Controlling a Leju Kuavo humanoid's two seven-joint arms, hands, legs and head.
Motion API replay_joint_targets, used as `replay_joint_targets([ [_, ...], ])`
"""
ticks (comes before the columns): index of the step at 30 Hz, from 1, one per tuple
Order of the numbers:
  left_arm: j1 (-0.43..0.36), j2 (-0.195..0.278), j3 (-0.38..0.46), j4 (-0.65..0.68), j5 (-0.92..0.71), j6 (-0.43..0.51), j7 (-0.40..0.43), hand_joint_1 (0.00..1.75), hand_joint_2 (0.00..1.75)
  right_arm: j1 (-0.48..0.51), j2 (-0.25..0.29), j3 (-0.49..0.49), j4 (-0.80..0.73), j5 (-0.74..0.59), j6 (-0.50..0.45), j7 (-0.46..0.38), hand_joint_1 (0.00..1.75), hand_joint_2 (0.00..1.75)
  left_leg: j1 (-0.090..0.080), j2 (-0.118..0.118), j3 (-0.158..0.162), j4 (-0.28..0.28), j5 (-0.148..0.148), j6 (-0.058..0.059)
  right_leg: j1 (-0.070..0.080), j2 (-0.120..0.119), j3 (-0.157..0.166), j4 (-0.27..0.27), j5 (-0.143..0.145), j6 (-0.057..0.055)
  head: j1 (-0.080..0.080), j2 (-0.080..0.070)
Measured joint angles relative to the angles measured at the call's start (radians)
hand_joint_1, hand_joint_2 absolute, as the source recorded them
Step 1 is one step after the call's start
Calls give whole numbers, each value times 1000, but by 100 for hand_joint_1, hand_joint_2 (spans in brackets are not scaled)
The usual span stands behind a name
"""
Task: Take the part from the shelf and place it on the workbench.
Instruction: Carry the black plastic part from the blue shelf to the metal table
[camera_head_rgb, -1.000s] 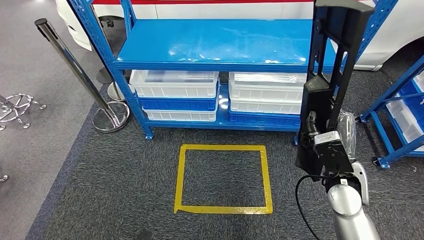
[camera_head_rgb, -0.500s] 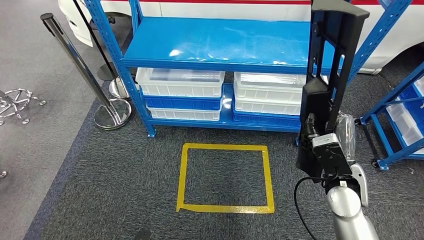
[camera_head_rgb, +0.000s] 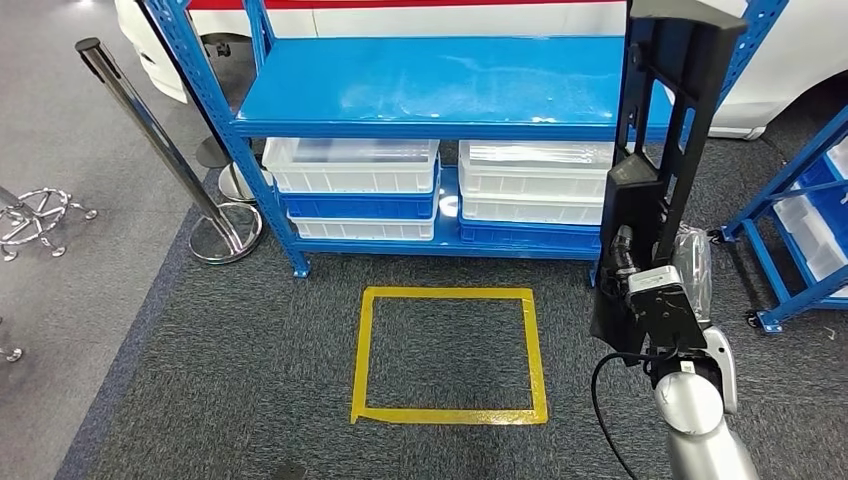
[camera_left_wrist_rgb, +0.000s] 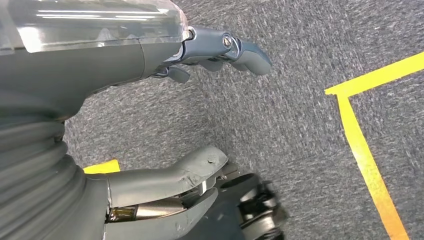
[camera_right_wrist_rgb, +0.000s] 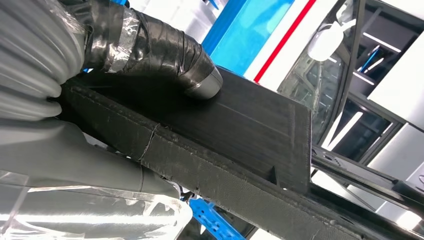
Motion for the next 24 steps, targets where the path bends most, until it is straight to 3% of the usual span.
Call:
replay_joint_targets([
  [2,-1,0,0,0,0,0,0,0,175,0,0,0,0,0,0,0,175,175,-6,-1,70,-136,56,16,0,0,2,-1,1,1,0,0],
  [3,-1,0,0,0,0,0,0,0,175,0,0,0,0,0,0,0,175,175,-9,-1,92,-181,69,21,0,0,3,-1,1,1,0,0],
  [7,-2,0,0,0,0,0,0,0,175,0,0,0,0,0,0,0,175,175,-12,-1,105,-207,68,24,0,0,2,-2,3,4,0,0],
  [10,-2,1,1,0,0,0,0,0,175,0,0,0,0,0,0,0,175,175,-17,-1,113,-228,73,31,-2,0,-2,-7,10,17,0,0],
  [12,-2,1,2,0,0,-1,0,0,175,1,0,0,0,0,-1,-1,175,175,-16,1,118,-254,92,42,-4,1,-37,69,-41,29,0,0],
  [14,-3,0,2,0,1,-1,1,0,175,4,0,0,0,0,-1,-1,175,175,-14,4,117,-268,105,50,-4,1,-94,199,-112,36,0,0],
  [15,-2,0,2,0,2,-2,2,0,175,6,0,0,0,0,-1,-1,175,175,-14,4,114,-265,105,49,-6,1,-106,227,-116,38,0,0],
  [16,-1,0,2,0,2,-2,2,0,175,7,0,0,0,0,-1,0,175,175,-13,4,110,-260,104,48,-7,1,-102,223,-103,41,0,0],
  [17,0,0,2,0,2,-2,3,0,175,7,0,0,0,0,-1,0,175,175,-12,3,106,-253,102,46,-9,0,-80,184,-75,43,1,0],
  [19,-1,-1,2,0,1,-2,3,0,175,6,0,0,0,0,-1,0,175,175,-13,2,97,-232,93,37,-11,-1,-19,65,-25,45,1,0],
  [21,-2,-2,2,0,0,-2,4,0,175,5,0,0,0,0,-1,0,175,175,-16,1,86,-214,85,28,-9,1,9,6,-13,37,0,0],
  [24,-1,-2,2,0,0,-1,5,0,175,6,0,0,0,0,-1,0,175,175,-15,1,79,-204,81,18,-8,3,5,4,-11,21,0,0],
])
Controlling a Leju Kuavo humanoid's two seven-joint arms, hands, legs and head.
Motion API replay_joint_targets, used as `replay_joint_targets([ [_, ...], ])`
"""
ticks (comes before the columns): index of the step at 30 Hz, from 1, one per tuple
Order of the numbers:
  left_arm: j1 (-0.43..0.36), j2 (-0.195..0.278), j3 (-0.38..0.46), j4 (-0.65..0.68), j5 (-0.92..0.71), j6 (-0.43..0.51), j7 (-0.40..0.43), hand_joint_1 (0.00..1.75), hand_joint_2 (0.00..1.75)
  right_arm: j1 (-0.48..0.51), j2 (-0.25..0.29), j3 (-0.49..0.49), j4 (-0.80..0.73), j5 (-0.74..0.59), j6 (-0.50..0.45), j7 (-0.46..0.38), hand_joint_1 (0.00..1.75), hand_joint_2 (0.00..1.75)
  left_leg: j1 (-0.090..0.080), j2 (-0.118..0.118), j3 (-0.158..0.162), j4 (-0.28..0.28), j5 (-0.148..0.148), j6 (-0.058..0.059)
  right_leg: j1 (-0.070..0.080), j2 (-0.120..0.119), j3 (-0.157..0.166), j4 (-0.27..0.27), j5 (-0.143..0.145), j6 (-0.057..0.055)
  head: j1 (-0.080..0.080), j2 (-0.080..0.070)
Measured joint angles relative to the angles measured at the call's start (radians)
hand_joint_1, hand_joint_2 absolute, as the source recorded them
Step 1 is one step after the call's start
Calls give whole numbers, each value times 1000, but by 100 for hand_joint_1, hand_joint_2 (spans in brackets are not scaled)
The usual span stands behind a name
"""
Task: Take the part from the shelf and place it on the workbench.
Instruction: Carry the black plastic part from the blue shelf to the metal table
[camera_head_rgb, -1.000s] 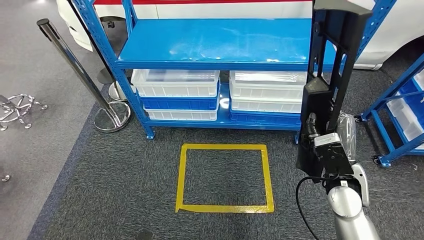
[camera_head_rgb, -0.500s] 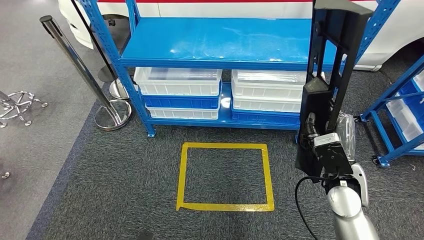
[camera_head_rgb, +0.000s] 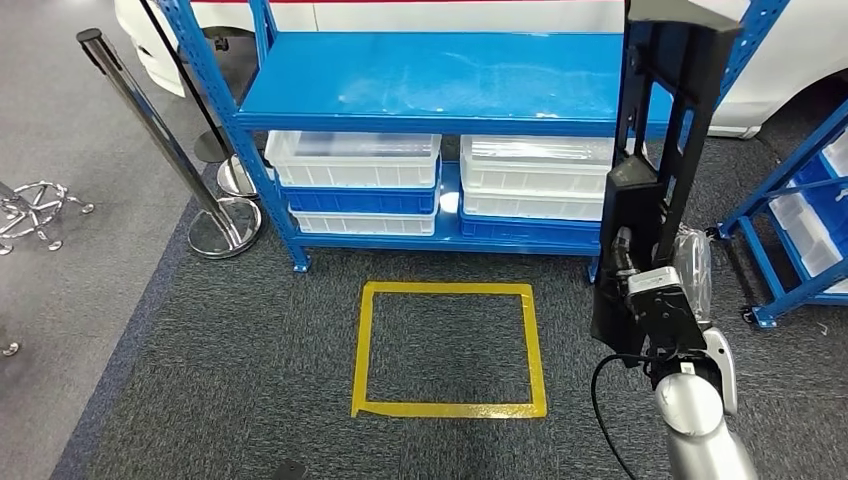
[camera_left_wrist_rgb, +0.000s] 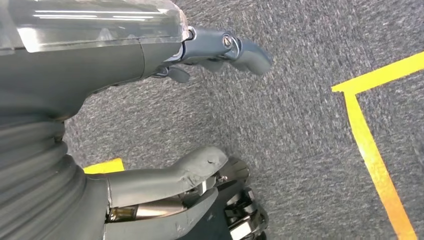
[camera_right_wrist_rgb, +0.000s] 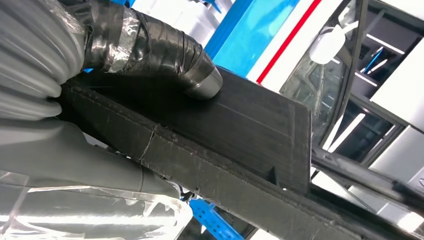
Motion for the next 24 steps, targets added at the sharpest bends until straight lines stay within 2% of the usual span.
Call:
replay_joint_targets([
  [2,0,0,0,0,0,0,0,0,175,-1,0,0,0,0,0,0,175,175,4,-1,-18,43,-31,-12,-3,-1,0,-4,4,-9,0,0],
  [5,1,0,0,0,0,0,1,0,175,-1,0,0,0,0,0,0,175,175,16,0,-95,218,-119,-29,-1,-4,-2,-4,7,-15,0,0],
  [6,2,0,0,0,0,-1,2,0,175,-1,0,0,0,0,0,0,175,175,18,0,-113,259,-130,-30,0,-4,-2,-4,7,-16,0,0],
  [7,2,0,0,0,0,-1,4,0,175,-1,0,0,0,0,0,0,175,175,20,0,-115,265,-122,-30,1,-4,-2,-4,8,-16,0,0],
  [8,3,0,0,0,0,-1,5,0,175,-2,0,0,0,0,0,0,175,175,21,-1,-99,235,-98,-27,1,-4,-1,-4,8,-16,0,0],
  [10,1,0,0,0,0,-2,7,0,175,-4,0,0,0,0,0,-1,175,175,19,-2,-32,105,-36,-18,1,-3,0,-4,10,-14,0,0],
  [12,-1,0,1,0,0,-3,8,0,175,-7,0,0,0,0,0,-1,175,175,14,-4,14,10,-7,-10,1,-2,-3,-5,14,-6,0,0],
  [14,-1,0,1,0,0,-3,9,0,175,-9,0,0,1,0,0,-2,175,175,7,-5,19,-10,-2,-3,-1,-2,-6,-10,22,7,0,0],
  [16,0,0,2,0,1,-4,10,0,175,-10,0,0,2,0,1,-2,175,175,9,-3,20,-30,14,8,-3,-3,-9,-10,16,17,0,0],
  [17,-1,-1,2,0,1,-4,10,0,175,-12,0,0,3,-1,1,-2,175,175,10,-2,19,-41,24,14,-3,-3,-15,6,-4,20,0,0],
  [18,-2,-1,3,0,1,-4,10,0,175,-15,0,0,4,-1,1,-2,175,175,12,0,17,-49,32,19,-1,-3,-27,39,-37,20,0,0],
  [20,-4,-1,3,0,0,-4,11,0,175,-19,0,0,8,-1,1,-2,175,175,9,1,4,-49,42,26,1,-2,-60,143,-112,20,1,0],
  [21,-3,-1,3,0,0,-4,11,0,175,-20,0,0,11,-1,1,-2,175,175,8,1,-4,-46,45,28,2,-2,-70,186,-132,21,1,0],
  [22,-3,-2,3,0,0,-4,12,0,175,-20,0,0,14,-1,1,-2,175,175,7,1,-13,-42,49,28,1,-3,-67,203,-135,22,1,0],
  [23,-2,-2,4,0,0,-4,12,0,175,-21,0,0,15,-1,1,-2,175,175,7,1,-24,-37,52,27,0,-3,-47,186,-121,24,1,0],
  [24,-2,-2,4,0,0,-4,13,0,175,-23,0,0,16,-1,1,-1,175,175,8,1,-34,-29,55,25,-1,-4,-12,140,-98,26,1,0],
])
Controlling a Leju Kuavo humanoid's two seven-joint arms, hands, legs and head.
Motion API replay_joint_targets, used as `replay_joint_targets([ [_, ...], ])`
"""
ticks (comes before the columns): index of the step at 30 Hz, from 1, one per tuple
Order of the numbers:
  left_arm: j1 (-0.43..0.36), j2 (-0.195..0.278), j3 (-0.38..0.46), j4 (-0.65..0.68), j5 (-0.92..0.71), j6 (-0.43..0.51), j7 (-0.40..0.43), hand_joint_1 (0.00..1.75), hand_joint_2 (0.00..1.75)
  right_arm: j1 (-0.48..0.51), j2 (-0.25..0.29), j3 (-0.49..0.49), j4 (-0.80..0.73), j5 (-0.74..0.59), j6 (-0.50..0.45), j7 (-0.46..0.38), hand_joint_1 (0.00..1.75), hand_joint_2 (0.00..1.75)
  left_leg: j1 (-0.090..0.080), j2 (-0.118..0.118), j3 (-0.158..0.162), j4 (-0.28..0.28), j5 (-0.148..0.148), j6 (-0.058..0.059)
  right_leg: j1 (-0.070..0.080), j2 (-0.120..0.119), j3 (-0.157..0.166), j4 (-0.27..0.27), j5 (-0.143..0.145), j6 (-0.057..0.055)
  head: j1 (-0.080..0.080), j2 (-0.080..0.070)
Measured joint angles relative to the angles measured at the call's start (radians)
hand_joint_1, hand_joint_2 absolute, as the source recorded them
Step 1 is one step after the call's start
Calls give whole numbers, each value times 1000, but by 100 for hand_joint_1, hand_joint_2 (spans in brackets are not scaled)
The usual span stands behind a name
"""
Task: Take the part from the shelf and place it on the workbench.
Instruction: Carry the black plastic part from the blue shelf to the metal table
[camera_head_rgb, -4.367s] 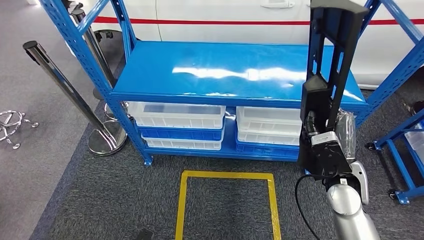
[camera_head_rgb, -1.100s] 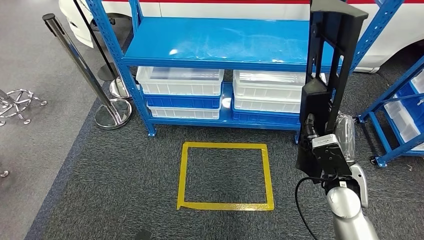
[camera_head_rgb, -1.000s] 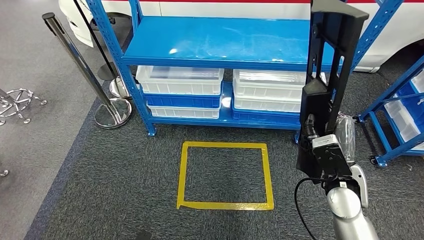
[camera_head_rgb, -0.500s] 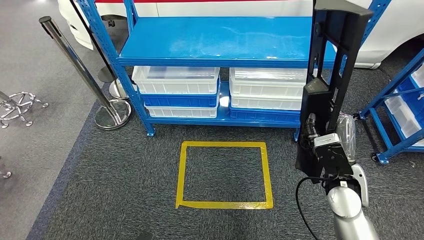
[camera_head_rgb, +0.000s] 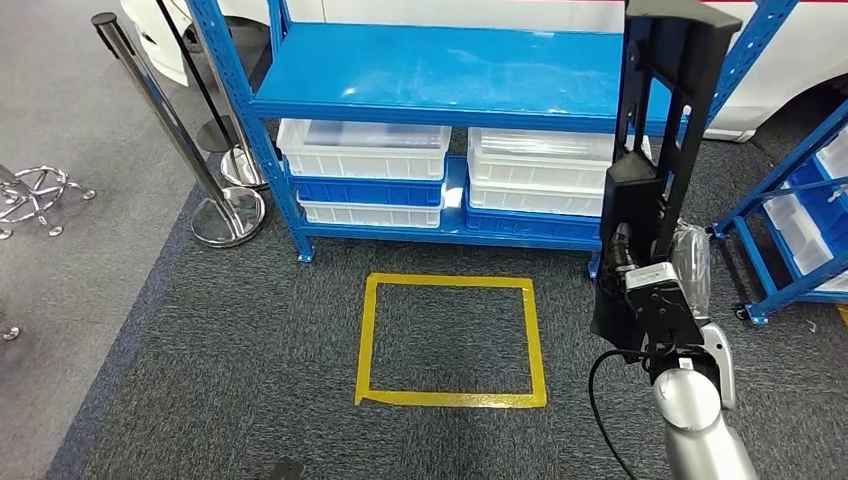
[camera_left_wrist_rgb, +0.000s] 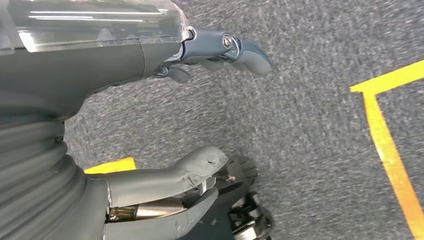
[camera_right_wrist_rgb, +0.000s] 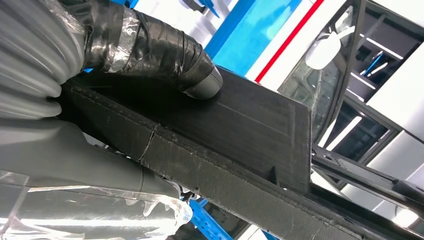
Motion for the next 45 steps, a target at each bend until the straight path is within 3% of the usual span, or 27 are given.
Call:
replay_joint_targets([
  [2,0,0,0,0,0,0,0,0,175,-8,0,0,0,0,0,0,175,175,-1,0,-20,17,4,-6,1,0,67,-105,29,-3,0,0],
  [3,0,0,0,0,0,0,0,0,175,-11,0,0,0,0,0,0,175,175,-2,-1,-27,24,7,-11,3,1,83,-135,36,-6,0,0],
  [7,2,0,2,0,0,0,0,0,175,-13,1,0,1,0,0,-1,175,175,-2,-5,-42,35,19,-35,6,3,70,-148,58,-31,-1,0],
  [9,4,0,2,0,-1,0,0,0,175,-15,1,0,1,0,0,-1,175,175,3,-6,-62,86,-36,-47,2,-1,57,-152,75,-46,-2,0],
  [11,4,0,2,0,-1,0,1,0,175,-16,1,0,1,0,0,-1,175,175,10,-6,-92,198,-125,-58,5,-2,38,-152,91,-52,-2,0],
  [12,4,0,2,0,-1,0,2,0,175,-15,1,0,1,0,0,-1,175,175,13,-5,-100,249,-153,-60,6,-3,28,-152,99,-53,-2,0],
  [13,4,0,2,0,-2,0,3,0,175,-15,1,0,1,0,1,0,175,175,14,-5,-97,277,-161,-61,8,-4,18,-151,107,-53,-2,0],
  [15,4,0,2,0,-2,0,5,0,175,-15,1,0,1,0,1,1,175,175,14,-6,-43,236,-128,-54,11,-4,-3,-151,122,-51,-2,0],
  [16,3,0,2,0,-2,0,5,0,175,-15,2,0,1,1,1,1,175,175,12,-6,6,172,-109,-46,11,-4,-11,-151,130,-50,-2,0],
  [18,0,0,2,0,-3,1,6,0,175,-16,2,0,0,1,0,1,175,175,5,-7,92,46,-100,-33,11,-4,-21,-153,145,-43,-2,0],
  [19,-1,0,2,0,-3,2,7,0,175,-16,2,0,0,2,0,1,175,175,1,-8,112,11,-102,-28,8,-5,-23,-156,152,-37,-2,0],
  [21,-1,0,3,0,-3,3,8,0,175,-16,3,1,0,2,0,2,175,175,-8,-7,113,-12,-91,-20,1,-5,-23,-166,168,-23,-2,0],
  [23,0,0,4,0,-4,4,9,0,175,-15,5,1,1,2,-1,2,175,175,-9,-2,112,-38,-64,-8,-2,-4,-29,-162,157,-13,-2,0],
  [25,-1,0,4,0,-4,5,10,0,175,-14,5,1,1,2,-2,2,175,175,-6,3,102,-57,-36,2,1,-2,-52,-97,84,-11,-1,0],
  [27,-1,0,4,0,-5,5,10,0,175,-12,5,2,2,2,-2,2,175,175,-6,4,78,-56,-18,7,2,-1,-80,18,3,-8,-1,0],
  [28,-1,0,5,0,-5,5,10,0,175,-10,5,2,3,2,-2,3,175,175,-6,4,64,-52,-11,6,1,0,-85,61,-10,-5,-1,0],
  [29,0,0,5,0,-5,5,10,0,175,-9,5,3,4,2,-2,3,175,175,-6,5,49,-47,-4,5,0,-1,-76,77,-2,-2,-1,0],
  [30,1,0,5,0,-5,5,10,0,175,-9,5,3,4,2,-2,4,175,175,-5,5,33,-39,2,2,-2,-1,-52,59,22,2,-1,0],
  [32,1,-1,5,0,-5,5,9,0,175,-11,5,3,4,1,-2,4,175,175,-4,5,1,-15,8,-5,-6,-3,33,-50,56,7,-1,0],
  [34,1,-1,5,0,-6,6,8,0,175,-13,5,4,4,1,-2,4,175,175,-5,4,-21,11,10,-14,-4,-3,91,-139,45,1,-1,0],
  [35,1,-1,6,0,-6,6,8,0,175,-13,5,4,4,1,-2,4,175,175,-7,4,-27,18,12,-19,0,-2,96,-154,35,-6,-1,0],
  [38,2,-1,6,0,-6,7,7,0,175,-15,5,5,5,1,-2,5,175,175,-3,3,-39,34,8,-40,-1,-3,86,-157,48,-32,-1,0],
  [40,2,-1,6,0,-6,6,7,0,175,-18,6,5,5,1,-2,5,175,175,4,2,-67,102,-51,-53,-2,-6,75,-159,61,-46,-1,0],
  [42,2,-1,6,0,-6,6,7,0,175,-18,6,5,6,1,-2,5,175,175,12,2,-108,224,-124,-63,0,-6,62,-159,72,-50,-1,0],
  [43,3,-1,7,0,-6,6,7,0,175,-18,6,6,7,1,-2,5,175,175,14,2,-121,270,-141,-65,1,-6,56,-158,76,-49,-1,0],
  [44,4,-1,7,0,-6,6,7,0,175,-18,6,6,8,1,-2,5,175,175,16,2,-117,285,-140,-66,2,-6,50,-158,81,-48,-1,0],
  [45,4,-1,7,0,-6,6,6,0,175,-18,6,6,8,1,-2,5,175,175,17,2,-94,262,-122,-65,2,-6,46,-158,84,-46,-1,0],
])
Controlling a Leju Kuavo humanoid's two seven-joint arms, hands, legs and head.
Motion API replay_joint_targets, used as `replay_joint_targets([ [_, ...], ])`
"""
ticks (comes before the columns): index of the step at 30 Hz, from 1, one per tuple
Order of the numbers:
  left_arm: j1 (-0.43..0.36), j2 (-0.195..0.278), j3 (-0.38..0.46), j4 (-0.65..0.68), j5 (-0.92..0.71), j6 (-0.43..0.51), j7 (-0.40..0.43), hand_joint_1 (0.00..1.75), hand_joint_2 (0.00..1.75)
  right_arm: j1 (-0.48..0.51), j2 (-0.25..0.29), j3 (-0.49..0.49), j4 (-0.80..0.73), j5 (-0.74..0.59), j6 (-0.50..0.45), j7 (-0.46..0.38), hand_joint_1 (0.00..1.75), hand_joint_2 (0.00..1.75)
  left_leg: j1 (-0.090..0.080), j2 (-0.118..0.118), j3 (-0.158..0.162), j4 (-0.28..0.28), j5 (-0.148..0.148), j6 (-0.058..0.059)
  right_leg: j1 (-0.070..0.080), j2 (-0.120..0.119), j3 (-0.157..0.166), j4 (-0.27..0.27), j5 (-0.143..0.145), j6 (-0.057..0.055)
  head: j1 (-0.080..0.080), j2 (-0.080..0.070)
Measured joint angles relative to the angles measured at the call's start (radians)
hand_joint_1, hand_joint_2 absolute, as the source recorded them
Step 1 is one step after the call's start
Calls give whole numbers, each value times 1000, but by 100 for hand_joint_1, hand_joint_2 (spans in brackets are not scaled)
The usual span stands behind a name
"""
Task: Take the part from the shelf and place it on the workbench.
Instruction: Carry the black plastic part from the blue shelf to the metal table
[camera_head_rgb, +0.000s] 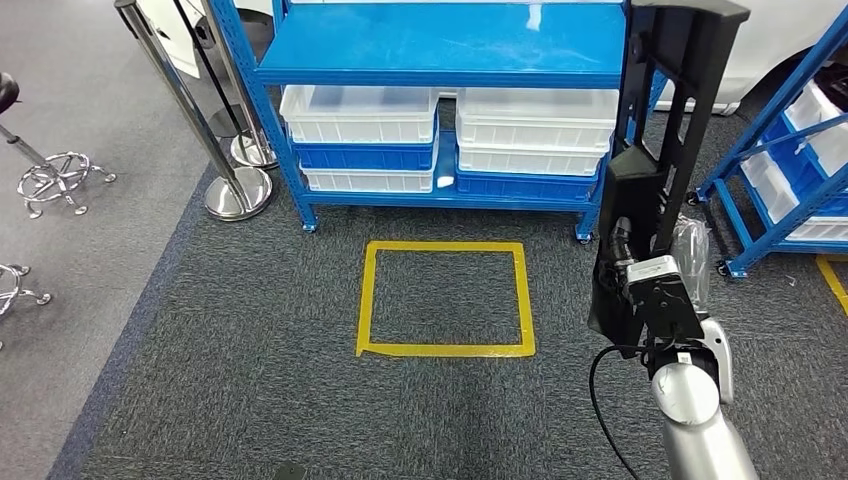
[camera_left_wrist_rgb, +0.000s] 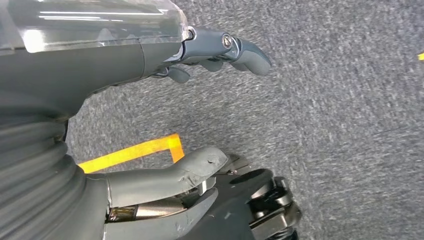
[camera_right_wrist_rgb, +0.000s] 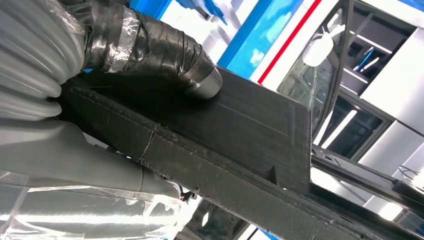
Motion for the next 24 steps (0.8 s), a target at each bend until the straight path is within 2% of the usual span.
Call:
replay_joint_targets([
  [2,0,0,0,0,0,0,0,0,175,0,0,0,1,0,0,0,175,175,-1,-1,85,-128,47,8,0,0,-4,0,4,4,0,0],
  [3,-1,0,0,0,0,0,-1,0,175,-1,0,0,1,0,0,0,175,175,-3,-3,123,-188,60,13,-1,0,-5,-1,7,8,0,0],
  [4,-1,0,0,0,1,0,-1,0,175,-2,0,0,1,0,-1,0,175,175,-7,-4,146,-229,65,18,-2,0,-6,-2,10,13,0,0],
  [7,0,0,3,0,3,-1,-2,0,175,-3,2,1,3,0,-1,0,175,175,-15,-5,157,-264,71,34,-5,1,-8,-12,19,32,0,0],
  [9,0,1,4,0,4,-1,-5,0,175,-3,3,1,3,0,-1,0,175,175,-13,-3,164,-289,85,48,-4,2,-14,-1,6,40,0,0],
  [10,0,1,4,0,4,-2,-6,0,175,-3,3,1,3,0,-1,0,175,175,-12,-1,166,-299,92,55,-2,3,-27,30,-17,40,1,0],
  [12,0,0,5,0,2,-3,-8,0,175,0,3,2,4,0,-1,0,175,175,-15,0,162,-302,97,62,0,6,-80,146,-80,39,1,0],
  [13,1,0,5,0,1,-3,-8,0,175,2,3,2,5,0,-1,0,175,175,-16,0,158,-300,97,63,1,6,-107,204,-102,40,1,0],
  [14,2,0,5,0,0,-3,-8,0,175,5,3,2,6,0,-1,0,175,175,-16,-1,154,-296,97,63,0,7,-122,237,-107,41,1,0],
  [15,3,0,5,0,-1,-3,-8,0,175,6,3,2,7,0,-1,0,175,175,-17,-1,150,-291,97,63,0,6,-119,234,-92,42,1,0],
  [16,3,0,5,0,-2,-3,-8,0,175,7,3,2,8,0,-1,0,175,175,-17,-1,147,-285,95,62,-1,6,-98,193,-62,42,1,0],
  [18,3,-1,5,0,-5,-3,-8,0,175,5,3,2,9,0,-1,0,175,175,-19,-2,138,-266,89,55,-1,3,-38,71,-7,40,1,0],
  [20,2,-1,5,0,-8,-3,-8,0,175,4,3,2,8,0,-1,0,175,175,-21,-2,125,-249,85,46,2,3,-12,9,7,34,1,0],
  [23,3,-1,5,0,-11,-3,-7,0,175,4,3,2,9,0,-1,0,175,175,-21,-3,115,-239,85,32,3,5,-19,5,14,18,1,0],
  [24,3,-1,5,0,-12,-3,-7,0,175,3,3,2,9,0,-1,0,175,175,-20,-4,109,-224,72,26,2,4,-20,3,18,12,0,0],
])
